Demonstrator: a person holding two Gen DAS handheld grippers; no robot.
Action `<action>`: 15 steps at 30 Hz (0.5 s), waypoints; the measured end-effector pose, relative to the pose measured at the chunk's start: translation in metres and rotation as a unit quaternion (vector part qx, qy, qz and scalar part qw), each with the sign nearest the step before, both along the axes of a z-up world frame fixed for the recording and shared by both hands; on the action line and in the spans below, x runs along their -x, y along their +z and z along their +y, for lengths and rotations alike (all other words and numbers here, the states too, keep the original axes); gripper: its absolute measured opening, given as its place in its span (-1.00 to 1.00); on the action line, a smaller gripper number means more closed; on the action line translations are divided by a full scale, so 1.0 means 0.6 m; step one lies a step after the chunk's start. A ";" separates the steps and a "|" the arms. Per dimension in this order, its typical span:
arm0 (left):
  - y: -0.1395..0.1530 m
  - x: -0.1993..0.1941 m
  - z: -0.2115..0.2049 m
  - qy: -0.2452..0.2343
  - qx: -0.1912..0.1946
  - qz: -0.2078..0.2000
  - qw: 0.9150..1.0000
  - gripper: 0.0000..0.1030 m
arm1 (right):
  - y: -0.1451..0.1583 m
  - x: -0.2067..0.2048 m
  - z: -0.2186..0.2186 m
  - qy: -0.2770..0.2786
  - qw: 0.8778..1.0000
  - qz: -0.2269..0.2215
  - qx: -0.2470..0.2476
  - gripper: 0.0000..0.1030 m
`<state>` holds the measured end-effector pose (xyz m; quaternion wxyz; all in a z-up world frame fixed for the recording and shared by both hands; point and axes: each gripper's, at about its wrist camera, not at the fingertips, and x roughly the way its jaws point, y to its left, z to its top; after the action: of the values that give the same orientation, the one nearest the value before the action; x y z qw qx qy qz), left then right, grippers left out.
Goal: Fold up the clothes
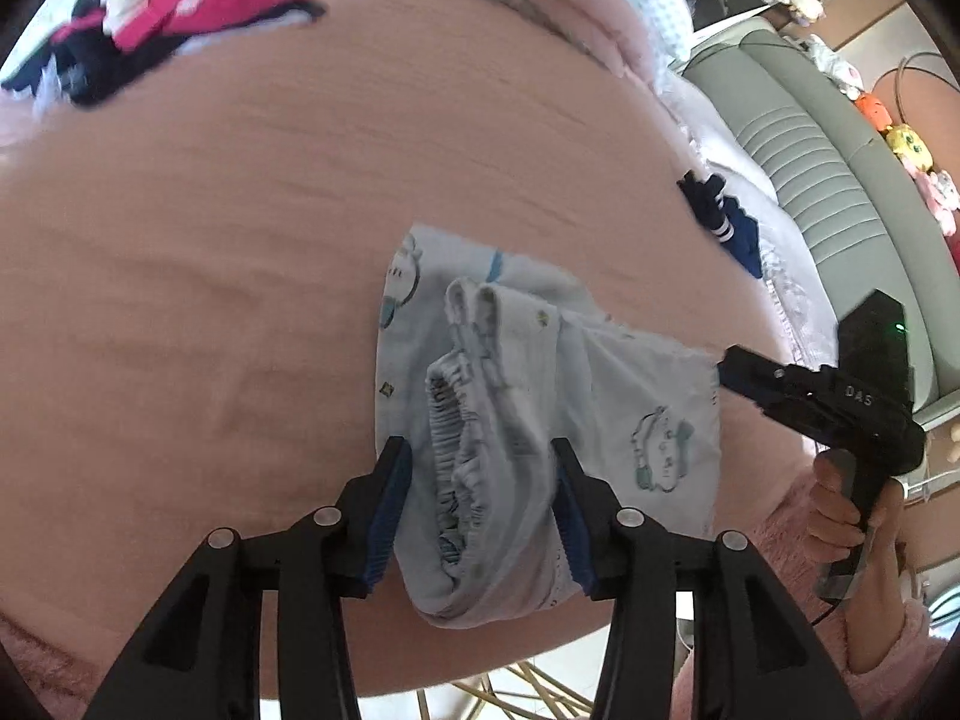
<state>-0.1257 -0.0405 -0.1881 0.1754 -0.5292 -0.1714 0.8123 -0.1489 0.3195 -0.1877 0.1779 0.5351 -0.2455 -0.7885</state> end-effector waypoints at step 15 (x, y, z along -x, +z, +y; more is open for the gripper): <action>0.038 0.010 -0.017 -0.047 0.080 0.080 0.992 -0.54 | 0.040 -0.040 -0.195 0.127 0.952 0.148 -0.234 -0.79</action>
<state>-0.1317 -0.0504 -0.1655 0.1830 -0.4825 -0.0662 0.8540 -0.1249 0.2027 -0.1639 0.1810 0.4655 0.0451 -0.8652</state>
